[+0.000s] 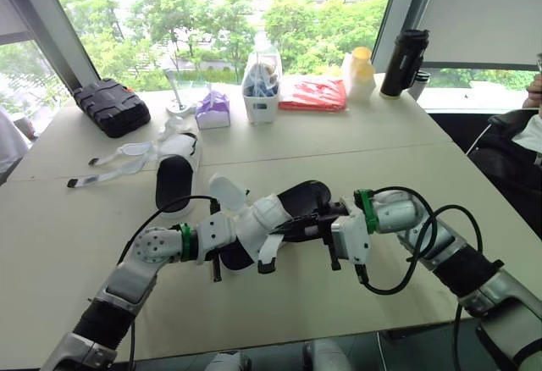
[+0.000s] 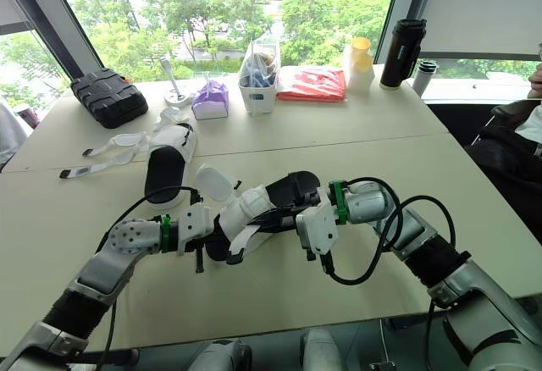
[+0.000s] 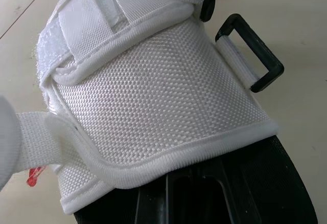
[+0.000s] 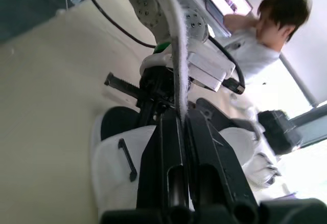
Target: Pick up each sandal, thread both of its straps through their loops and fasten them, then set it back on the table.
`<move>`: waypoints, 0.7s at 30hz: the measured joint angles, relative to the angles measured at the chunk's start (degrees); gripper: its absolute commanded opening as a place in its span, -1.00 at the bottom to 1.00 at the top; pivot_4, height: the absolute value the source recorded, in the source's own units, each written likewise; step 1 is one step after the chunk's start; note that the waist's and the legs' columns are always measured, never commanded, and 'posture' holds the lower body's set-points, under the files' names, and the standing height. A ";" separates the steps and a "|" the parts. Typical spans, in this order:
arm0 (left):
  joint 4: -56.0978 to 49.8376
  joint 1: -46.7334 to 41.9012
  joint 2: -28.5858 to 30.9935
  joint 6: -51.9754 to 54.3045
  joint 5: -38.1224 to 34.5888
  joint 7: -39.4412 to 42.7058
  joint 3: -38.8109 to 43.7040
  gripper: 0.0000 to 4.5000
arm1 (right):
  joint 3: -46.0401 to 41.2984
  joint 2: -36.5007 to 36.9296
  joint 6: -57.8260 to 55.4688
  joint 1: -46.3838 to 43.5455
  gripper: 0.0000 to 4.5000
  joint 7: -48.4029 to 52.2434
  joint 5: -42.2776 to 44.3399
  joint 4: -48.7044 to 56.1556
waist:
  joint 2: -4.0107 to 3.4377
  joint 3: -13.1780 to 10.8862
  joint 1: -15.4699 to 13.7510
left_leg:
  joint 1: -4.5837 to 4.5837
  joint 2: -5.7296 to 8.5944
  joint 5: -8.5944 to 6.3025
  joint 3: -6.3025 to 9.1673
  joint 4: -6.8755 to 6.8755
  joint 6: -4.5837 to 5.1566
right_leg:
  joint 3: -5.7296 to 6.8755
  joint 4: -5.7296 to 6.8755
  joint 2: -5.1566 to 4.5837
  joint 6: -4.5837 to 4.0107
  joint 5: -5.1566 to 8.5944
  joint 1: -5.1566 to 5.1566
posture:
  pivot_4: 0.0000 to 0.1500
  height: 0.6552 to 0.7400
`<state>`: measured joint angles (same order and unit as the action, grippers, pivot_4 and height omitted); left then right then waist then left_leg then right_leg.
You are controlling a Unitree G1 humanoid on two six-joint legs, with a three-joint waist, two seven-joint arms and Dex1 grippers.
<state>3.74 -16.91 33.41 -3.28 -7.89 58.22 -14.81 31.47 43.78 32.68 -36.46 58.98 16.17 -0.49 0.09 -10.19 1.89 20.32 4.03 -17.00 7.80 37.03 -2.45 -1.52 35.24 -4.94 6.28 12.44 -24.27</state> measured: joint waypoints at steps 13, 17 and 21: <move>11.05 -8.31 0.78 -7.65 1.04 4.10 -1.93 -1.00 | -5.26 -1.93 -21.89 3.38 -0.98 7.23 5.30 13.41 | 0.02 -0.01 -1.30 | 0.07 0.03 0.01 -0.02 0.15 -0.01 | 0.08 0.01 0.01 0.04 -0.02 -0.01 | 1.00 1.00; 11.90 -8.57 0.78 -8.94 1.64 4.00 -1.94 -1.00 | -6.33 -5.56 -24.15 1.69 -0.98 9.10 5.30 9.90 | 0.02 -0.01 -1.26 | 0.05 0.04 0.01 -0.01 0.16 -0.01 | 0.08 0.02 0.00 0.04 -0.02 0.00 | 1.00 1.00; 11.93 -8.48 0.77 -10.23 3.01 3.20 -2.40 -1.00 | -7.79 -9.20 -31.04 -3.40 -0.98 10.02 5.37 2.29 | 0.04 0.02 -1.22 | -0.02 0.03 0.04 0.00 0.17 -0.04 | 0.09 0.09 0.02 0.01 -0.05 0.05 | 1.00 1.00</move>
<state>15.67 -25.39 34.18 -13.51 -4.88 61.42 -17.21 23.68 34.58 1.64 -39.85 69.00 21.53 1.80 0.13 -10.16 0.67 20.29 4.06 -16.97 7.80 37.20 -2.49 -1.43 35.33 -4.92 6.29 12.40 -24.21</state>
